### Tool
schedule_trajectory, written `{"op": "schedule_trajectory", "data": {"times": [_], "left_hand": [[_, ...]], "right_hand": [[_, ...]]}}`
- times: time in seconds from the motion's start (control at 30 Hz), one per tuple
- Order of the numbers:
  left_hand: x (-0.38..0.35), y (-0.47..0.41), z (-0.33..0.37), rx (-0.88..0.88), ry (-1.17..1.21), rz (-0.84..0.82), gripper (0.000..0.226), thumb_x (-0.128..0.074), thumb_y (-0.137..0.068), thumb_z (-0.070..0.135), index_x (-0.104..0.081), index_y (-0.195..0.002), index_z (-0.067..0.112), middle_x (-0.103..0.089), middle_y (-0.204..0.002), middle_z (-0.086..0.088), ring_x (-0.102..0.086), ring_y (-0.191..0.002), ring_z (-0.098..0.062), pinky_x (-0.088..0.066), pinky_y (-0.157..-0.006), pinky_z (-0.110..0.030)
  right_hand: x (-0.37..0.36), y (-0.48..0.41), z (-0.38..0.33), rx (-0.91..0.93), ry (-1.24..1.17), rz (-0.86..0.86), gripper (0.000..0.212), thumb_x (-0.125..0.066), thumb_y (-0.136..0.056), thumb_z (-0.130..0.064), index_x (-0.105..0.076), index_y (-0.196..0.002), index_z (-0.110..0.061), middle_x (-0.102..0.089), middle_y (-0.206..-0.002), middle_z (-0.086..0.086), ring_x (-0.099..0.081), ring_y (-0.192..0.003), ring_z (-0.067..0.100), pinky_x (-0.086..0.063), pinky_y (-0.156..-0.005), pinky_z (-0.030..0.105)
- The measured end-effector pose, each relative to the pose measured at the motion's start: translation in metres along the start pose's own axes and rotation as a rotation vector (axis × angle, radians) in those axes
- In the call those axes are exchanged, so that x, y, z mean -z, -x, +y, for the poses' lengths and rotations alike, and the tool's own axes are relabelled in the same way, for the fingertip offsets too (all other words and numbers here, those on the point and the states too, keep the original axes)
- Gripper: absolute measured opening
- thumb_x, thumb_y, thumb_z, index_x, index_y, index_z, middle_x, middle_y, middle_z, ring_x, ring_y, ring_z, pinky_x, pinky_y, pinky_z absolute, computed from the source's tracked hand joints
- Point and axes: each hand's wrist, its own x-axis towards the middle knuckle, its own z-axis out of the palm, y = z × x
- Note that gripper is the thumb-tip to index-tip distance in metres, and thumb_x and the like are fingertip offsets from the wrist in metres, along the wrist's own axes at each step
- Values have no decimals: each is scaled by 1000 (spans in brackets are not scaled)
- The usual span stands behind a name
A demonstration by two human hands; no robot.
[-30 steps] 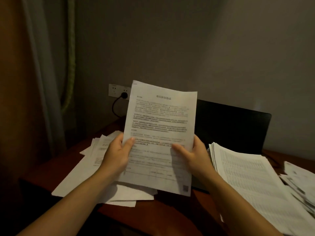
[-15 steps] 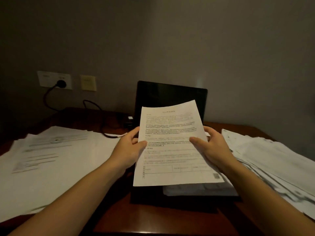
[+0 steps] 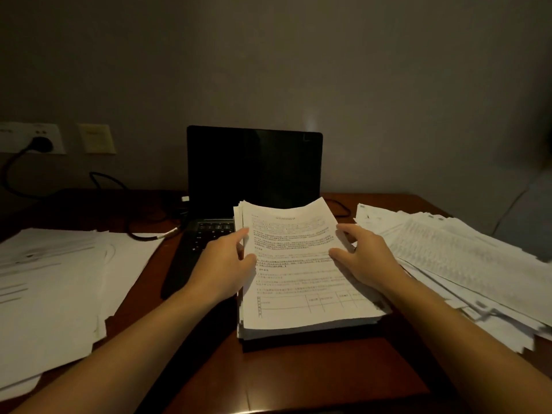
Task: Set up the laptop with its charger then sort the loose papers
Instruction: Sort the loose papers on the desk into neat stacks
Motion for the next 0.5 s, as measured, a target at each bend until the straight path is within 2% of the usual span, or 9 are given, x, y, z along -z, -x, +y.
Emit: {"op": "schedule_trajectory", "data": {"times": [0.07, 0.1, 0.23, 0.33, 0.5], "left_hand": [[-3, 0, -2, 14, -123, 1, 40, -56, -100, 21, -57, -139, 25, -68, -113, 9, -56, -51, 5, -35, -41, -10], [-5, 0, -4, 27, -192, 1, 37, -55, -101, 26, -59, -138, 27, -65, -118, 6, -57, -54, -2, -34, -42, -11], [-12, -3, -10, 26, -406, 29, 33, -48, -101, 43, -59, -132, 38, -46, -109, 10, -48, -77, -6, -32, -55, -17], [-13, -6, -12, 7, -430, 49, 31, -48, -100, 47, -60, -128, 38, -44, -110, 10, -48, -92, -7, -39, -67, -21], [-11, -7, -15, 0, -400, 88, 35, -48, -99, 49, -60, -129, 34, -47, -129, 6, -44, -118, -13, -42, -91, -29]], "right_hand": [[-5, -2, 6, 21, 110, 12, 41, -65, -96, -36, -58, -135, -25, -58, -140, -1, -59, -119, 20, -48, -97, 32], [-6, -3, 8, 31, 171, 2, 35, -62, -97, -40, -61, -130, -28, -57, -140, -1, -58, -119, 19, -47, -97, 33], [-6, -6, 14, 26, 267, -89, 34, -52, -99, -47, -58, -129, -32, -45, -149, 1, -48, -130, 21, -44, -105, 39], [-3, -7, 13, 56, 284, -84, 38, -53, -98, -50, -60, -131, -31, -42, -152, -1, -39, -137, 21, -37, -111, 42], [-5, -4, -5, 131, 223, -38, 36, -56, -99, -44, -61, -131, -28, -43, -151, -4, -36, -140, 18, -33, -114, 40]]}}
